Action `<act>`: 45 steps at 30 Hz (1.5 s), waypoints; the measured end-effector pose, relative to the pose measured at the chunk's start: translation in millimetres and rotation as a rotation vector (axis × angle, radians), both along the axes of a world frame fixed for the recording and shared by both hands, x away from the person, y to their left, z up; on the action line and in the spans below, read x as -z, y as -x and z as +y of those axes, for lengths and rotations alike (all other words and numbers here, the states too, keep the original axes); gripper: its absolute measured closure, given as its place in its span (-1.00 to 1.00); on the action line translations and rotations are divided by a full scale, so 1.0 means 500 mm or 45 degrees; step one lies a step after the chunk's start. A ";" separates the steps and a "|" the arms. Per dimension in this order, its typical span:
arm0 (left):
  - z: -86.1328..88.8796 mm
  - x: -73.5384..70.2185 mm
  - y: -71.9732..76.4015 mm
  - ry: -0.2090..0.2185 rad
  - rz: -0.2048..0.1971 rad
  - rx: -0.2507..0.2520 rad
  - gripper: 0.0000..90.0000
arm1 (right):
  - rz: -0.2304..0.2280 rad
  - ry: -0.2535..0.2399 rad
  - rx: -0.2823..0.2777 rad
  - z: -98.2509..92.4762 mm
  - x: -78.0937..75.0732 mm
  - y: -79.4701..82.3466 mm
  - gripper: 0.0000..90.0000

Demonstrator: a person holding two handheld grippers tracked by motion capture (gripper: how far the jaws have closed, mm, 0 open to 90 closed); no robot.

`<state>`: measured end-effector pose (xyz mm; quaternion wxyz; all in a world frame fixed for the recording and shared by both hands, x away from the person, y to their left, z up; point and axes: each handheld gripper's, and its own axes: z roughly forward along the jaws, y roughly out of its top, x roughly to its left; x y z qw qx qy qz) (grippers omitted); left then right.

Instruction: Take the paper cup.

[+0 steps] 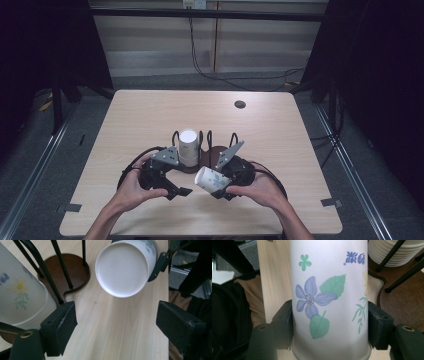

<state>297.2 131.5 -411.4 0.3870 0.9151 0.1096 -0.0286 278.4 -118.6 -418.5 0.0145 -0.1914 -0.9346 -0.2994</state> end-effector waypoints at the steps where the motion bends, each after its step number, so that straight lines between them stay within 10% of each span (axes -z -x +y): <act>1: -0.001 0.001 0.000 -0.015 -0.004 0.010 -0.61 | 0.007 0.008 -0.001 0.001 0.000 0.001 -0.24; 25: -0.035 0.025 0.016 -0.107 -0.007 0.116 -0.59 | 0.032 0.213 -0.118 0.045 0.010 0.018 -0.24; 45: -0.050 0.030 0.023 -0.119 0.011 0.182 -0.37 | 0.040 0.236 -0.161 0.064 0.016 0.023 -0.24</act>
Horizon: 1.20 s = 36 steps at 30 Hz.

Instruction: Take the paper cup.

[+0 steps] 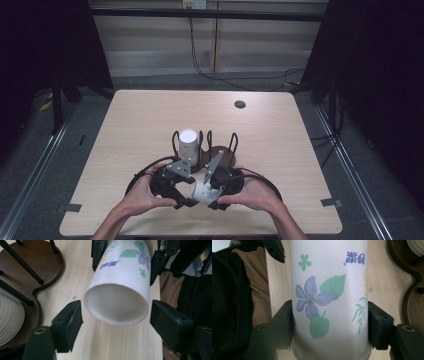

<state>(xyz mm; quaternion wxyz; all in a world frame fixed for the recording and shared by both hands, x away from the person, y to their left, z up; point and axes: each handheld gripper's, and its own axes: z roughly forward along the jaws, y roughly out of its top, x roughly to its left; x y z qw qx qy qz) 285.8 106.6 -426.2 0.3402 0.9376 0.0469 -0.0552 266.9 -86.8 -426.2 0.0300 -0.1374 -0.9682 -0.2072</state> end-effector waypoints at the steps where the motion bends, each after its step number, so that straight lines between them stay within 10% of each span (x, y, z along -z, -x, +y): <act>1: 0.000 0.000 0.000 0.001 0.000 -0.007 -0.38 | -0.004 -0.011 -0.011 0.001 0.002 -0.001 -0.25; 36: -0.006 0.007 0.009 -0.009 0.086 0.086 -0.24 | 0.003 -0.063 -0.104 0.027 0.003 0.011 -0.24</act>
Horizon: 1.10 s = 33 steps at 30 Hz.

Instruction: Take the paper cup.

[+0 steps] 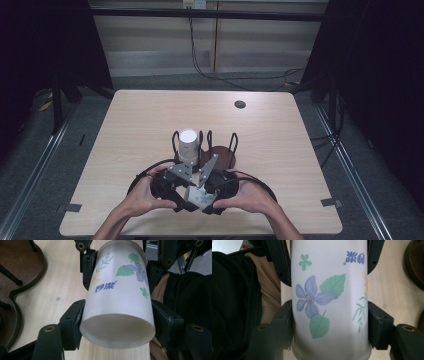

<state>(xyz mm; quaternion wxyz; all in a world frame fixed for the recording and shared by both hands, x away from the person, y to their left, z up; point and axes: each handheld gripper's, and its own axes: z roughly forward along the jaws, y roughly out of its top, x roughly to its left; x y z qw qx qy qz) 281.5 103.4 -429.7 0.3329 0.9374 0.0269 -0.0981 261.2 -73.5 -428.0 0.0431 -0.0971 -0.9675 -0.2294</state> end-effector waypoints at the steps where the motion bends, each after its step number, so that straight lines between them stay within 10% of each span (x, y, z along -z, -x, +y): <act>1: -0.001 0.002 0.001 -0.002 0.001 -0.008 -0.24 | 0.004 0.007 -0.003 0.001 0.001 0.000 -0.24; 18: 0.010 0.002 -0.003 0.056 0.027 -0.058 -0.18 | 0.030 -0.098 0.068 -0.020 0.003 -0.011 -0.69; 33: 0.025 -0.001 0.000 0.153 0.035 -0.134 -0.18 | 0.020 -0.266 0.193 -0.066 -0.012 -0.018 -0.68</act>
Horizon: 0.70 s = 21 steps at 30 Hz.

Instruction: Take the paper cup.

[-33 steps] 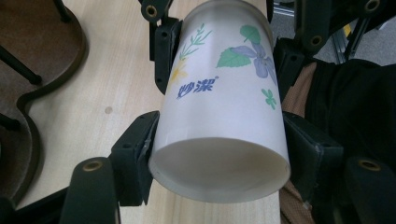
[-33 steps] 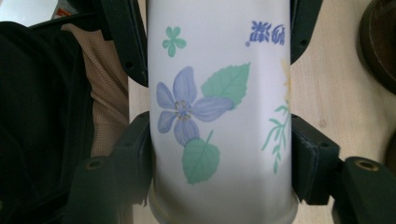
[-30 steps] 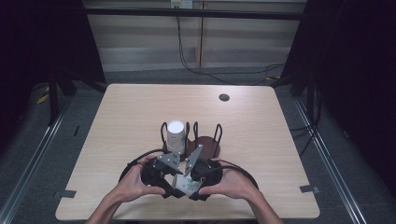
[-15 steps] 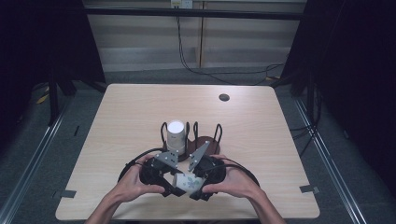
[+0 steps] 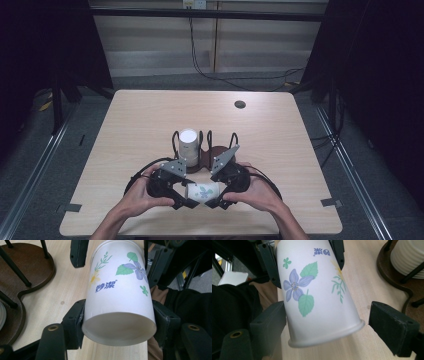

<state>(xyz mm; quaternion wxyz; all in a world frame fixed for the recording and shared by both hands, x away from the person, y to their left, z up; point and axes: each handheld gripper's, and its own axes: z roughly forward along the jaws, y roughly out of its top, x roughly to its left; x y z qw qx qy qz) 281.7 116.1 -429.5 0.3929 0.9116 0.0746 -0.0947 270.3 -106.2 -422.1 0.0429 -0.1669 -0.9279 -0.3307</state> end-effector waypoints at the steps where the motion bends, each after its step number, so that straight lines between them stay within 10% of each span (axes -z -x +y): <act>1: 0.002 -0.002 0.000 0.005 -0.003 -0.005 -0.18 | -0.002 -0.015 0.008 -0.003 -0.002 0.000 -0.68; 21: 0.014 -0.004 -0.006 0.120 -0.032 -0.109 -0.18 | -0.054 -0.235 0.155 -0.065 -0.024 0.000 -0.69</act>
